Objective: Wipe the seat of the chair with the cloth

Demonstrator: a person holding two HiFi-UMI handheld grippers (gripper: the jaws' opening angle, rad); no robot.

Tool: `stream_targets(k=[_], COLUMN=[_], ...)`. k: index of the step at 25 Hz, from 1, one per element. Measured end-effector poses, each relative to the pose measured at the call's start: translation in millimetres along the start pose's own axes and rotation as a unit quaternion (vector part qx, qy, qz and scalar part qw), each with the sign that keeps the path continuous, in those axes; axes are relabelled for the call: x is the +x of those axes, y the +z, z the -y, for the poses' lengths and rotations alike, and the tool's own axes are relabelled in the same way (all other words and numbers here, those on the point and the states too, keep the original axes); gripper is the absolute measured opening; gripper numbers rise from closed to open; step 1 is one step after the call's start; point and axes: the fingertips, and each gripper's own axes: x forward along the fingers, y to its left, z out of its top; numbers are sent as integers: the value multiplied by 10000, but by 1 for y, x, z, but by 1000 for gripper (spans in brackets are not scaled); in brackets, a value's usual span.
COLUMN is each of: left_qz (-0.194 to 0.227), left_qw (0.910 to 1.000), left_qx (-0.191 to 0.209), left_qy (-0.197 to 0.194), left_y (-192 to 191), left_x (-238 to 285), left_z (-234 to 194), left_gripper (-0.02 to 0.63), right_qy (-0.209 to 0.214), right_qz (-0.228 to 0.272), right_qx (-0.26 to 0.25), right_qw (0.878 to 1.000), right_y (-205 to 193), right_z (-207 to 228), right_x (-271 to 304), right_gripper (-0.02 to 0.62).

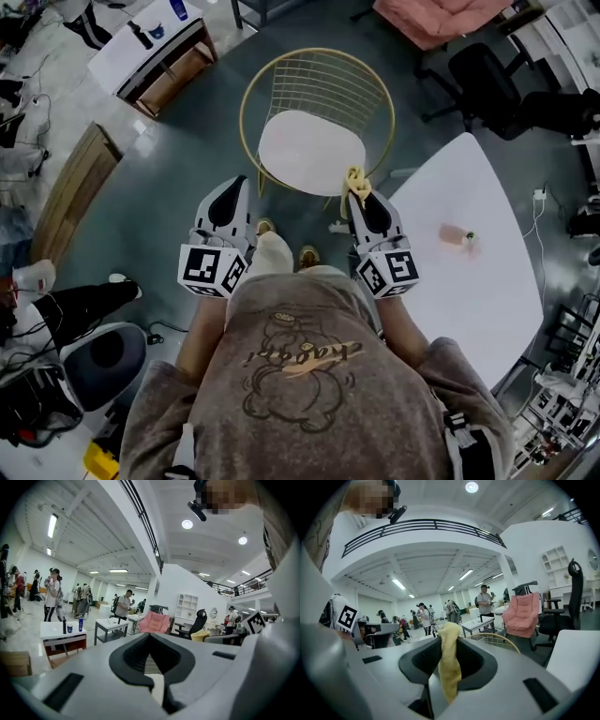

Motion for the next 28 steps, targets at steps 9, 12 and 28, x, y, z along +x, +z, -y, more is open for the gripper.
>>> stream_targets(k=[9,12,28], left_qz=[-220,-249,-473], left_qw=[9966,9955,9917], left_qx=[94,103,66], left_qy=[-788,-913,-1195], left_y=[-6,-7,-47], left_x=[65,78,166], left_z=[-41,-47,-56], left_gripper=[3,3,3], right_qy=[-985,-1141,-1596], right_qz=[99,89,119], right_qx=[203,245,383], right_qw=[9949,9931,9864], right_y=[-15,-19,-43], right_z=[27,31,95], right_x=[36,41,77], right_gripper=[112,112,112])
